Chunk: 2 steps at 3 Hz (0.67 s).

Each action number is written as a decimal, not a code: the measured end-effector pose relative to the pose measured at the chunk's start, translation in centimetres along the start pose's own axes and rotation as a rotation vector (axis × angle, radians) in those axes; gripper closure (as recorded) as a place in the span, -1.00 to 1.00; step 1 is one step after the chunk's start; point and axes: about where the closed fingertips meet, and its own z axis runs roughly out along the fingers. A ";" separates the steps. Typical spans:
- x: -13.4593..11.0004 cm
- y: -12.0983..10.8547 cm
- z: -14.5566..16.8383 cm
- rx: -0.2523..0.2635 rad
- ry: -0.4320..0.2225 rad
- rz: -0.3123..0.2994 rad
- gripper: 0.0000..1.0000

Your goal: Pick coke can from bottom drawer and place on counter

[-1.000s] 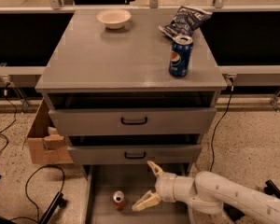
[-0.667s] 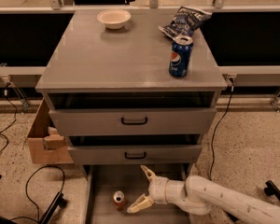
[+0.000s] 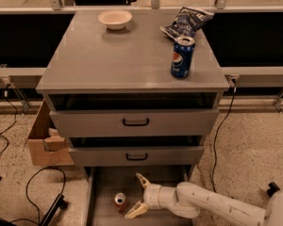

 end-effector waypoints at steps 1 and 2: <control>2.5 -1.1 2.7 0.007 0.035 -0.025 -1.00; 5.0 -1.9 5.4 0.003 0.041 -0.026 -1.00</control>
Offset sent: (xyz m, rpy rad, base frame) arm 0.0504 0.0350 -0.1074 -0.0525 -0.0111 0.0008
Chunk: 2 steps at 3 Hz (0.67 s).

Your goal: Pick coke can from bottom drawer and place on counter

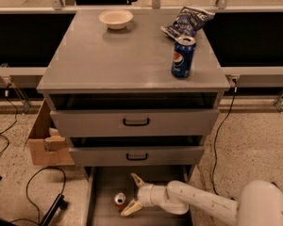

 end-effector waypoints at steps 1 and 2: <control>2.3 0.5 2.8 -0.021 -0.020 0.022 -1.00; 3.9 2.2 5.9 -0.073 -0.034 0.047 -0.94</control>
Offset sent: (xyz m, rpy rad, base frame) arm -0.0087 0.0526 -0.0860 0.0742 0.0866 0.0659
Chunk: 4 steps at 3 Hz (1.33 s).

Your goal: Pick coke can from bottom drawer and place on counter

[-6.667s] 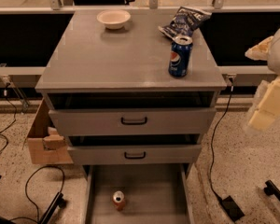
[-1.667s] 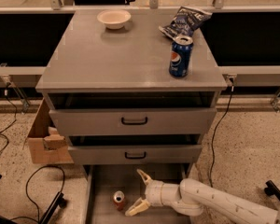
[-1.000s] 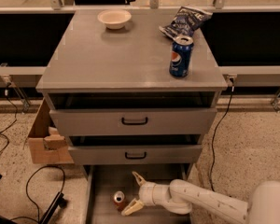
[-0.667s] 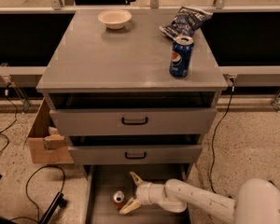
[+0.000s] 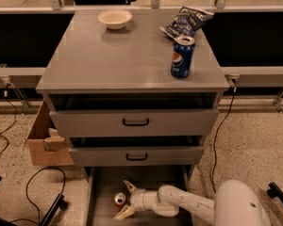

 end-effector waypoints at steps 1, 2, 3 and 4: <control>0.4 1.1 1.4 -0.032 0.008 0.009 -0.49; -0.4 1.6 2.3 -0.055 0.038 0.013 -0.03; -2.2 1.6 1.4 -0.058 0.008 0.058 0.44; -8.6 2.5 -3.0 -0.080 -0.127 0.095 0.90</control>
Offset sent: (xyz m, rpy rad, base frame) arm -0.0116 0.0362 0.0041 -0.0732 0.0594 0.0640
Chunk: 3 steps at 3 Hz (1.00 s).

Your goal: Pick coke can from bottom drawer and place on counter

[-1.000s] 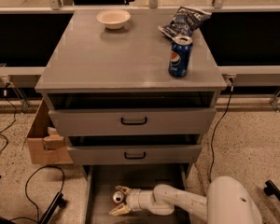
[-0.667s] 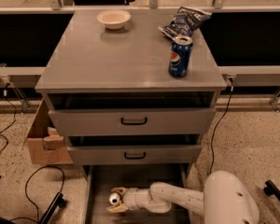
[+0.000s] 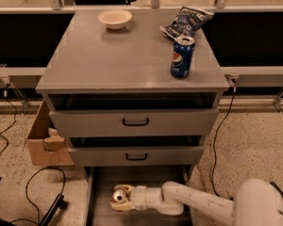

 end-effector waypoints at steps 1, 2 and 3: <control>-8.4 3.8 -7.0 -0.072 -0.143 0.043 1.00; -16.8 7.6 -12.9 -0.166 -0.211 0.082 1.00; -24.0 9.0 -17.1 -0.191 -0.198 0.132 1.00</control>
Offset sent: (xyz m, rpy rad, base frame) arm -0.1016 -0.1118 0.3478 0.3080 0.1209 0.2129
